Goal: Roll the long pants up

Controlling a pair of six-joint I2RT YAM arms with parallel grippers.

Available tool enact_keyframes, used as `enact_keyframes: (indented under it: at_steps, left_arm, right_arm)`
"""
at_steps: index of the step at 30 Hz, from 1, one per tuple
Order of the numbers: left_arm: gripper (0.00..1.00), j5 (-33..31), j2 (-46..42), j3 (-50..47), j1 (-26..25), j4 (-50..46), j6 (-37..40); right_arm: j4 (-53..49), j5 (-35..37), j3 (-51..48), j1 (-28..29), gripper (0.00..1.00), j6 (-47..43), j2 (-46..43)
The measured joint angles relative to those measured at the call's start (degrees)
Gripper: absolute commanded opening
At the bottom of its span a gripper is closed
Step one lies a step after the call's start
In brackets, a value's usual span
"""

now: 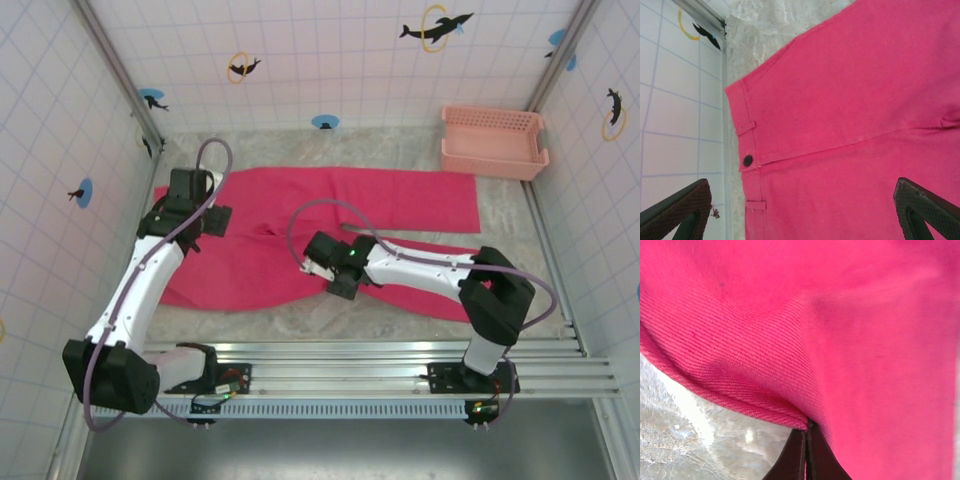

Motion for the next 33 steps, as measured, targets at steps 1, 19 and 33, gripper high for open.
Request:
enact_keyframes:
  at_steps: [1, 19, 33]
  left_arm:
    - [0.92, 0.02, -1.07, -1.25, -0.31, 0.07, -0.02]
    - [0.92, 3.21, -0.24, -9.70, -15.56, -3.96, 2.80]
    - [0.93, 11.23, 3.39, -9.62, -17.66, -6.62, 2.97]
  right_arm:
    - [-0.59, -0.68, 1.84, -0.85, 0.04, -0.52, -0.52]
    - [-5.25, -14.34, 21.64, -11.15, 0.03, -3.72, 6.71]
    - [-5.18, -20.81, 24.44, -17.66, 0.02, -0.35, 8.66]
